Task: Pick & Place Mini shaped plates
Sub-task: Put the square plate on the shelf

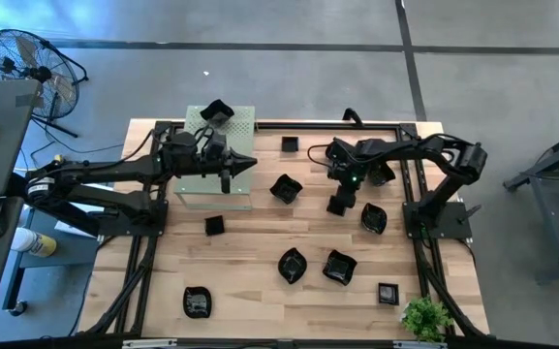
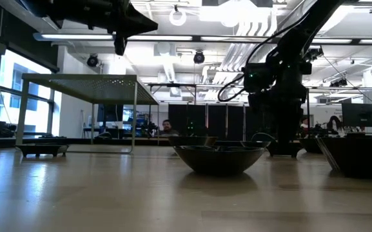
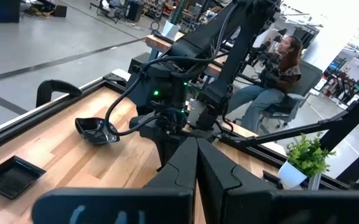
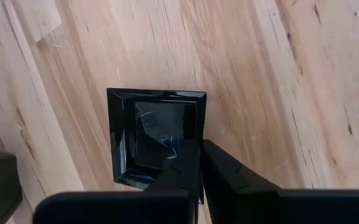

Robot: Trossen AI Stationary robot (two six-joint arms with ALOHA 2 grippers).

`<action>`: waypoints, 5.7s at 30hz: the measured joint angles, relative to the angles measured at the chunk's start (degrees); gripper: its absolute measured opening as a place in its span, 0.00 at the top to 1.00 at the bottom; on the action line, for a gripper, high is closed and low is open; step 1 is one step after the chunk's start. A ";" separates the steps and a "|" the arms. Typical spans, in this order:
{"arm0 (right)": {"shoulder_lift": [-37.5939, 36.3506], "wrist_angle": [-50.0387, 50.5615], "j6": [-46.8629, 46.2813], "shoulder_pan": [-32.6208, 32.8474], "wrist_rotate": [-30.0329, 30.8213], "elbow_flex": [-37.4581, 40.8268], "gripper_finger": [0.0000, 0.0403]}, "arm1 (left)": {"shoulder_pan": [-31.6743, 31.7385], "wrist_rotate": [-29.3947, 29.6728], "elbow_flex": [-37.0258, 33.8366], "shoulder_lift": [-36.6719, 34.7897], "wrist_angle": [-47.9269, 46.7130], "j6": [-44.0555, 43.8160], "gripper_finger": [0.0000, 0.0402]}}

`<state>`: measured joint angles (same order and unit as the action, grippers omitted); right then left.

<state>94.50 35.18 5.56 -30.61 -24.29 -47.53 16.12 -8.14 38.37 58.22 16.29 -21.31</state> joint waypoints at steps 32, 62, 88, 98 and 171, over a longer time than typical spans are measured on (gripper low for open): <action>-20.00 -13.69 -35.15 7.21 6.00 0.01 1.00 | 0.00 4.58 0.02 0.00 -0.05 -3.07 1.00; -19.99 -52.72 -45.03 15.41 18.69 0.02 1.00 | 0.00 10.69 9.70 0.04 -15.52 -10.78 0.75; -19.73 -44.38 -33.89 15.52 25.16 -12.93 1.00 | -0.02 10.94 10.82 0.07 -15.69 -17.92 0.55; -19.41 -44.18 -33.78 15.52 27.03 -12.79 1.00 | -2.27 11.26 10.89 2.59 -9.01 -17.79 0.51; -20.35 -34.51 -29.32 15.67 27.27 -12.74 0.73 | 13.24 4.59 30.38 0.17 -64.73 -17.67 1.00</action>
<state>74.15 0.67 -23.75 -14.94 2.98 -60.27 29.36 -3.55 68.75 58.38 -48.43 -38.98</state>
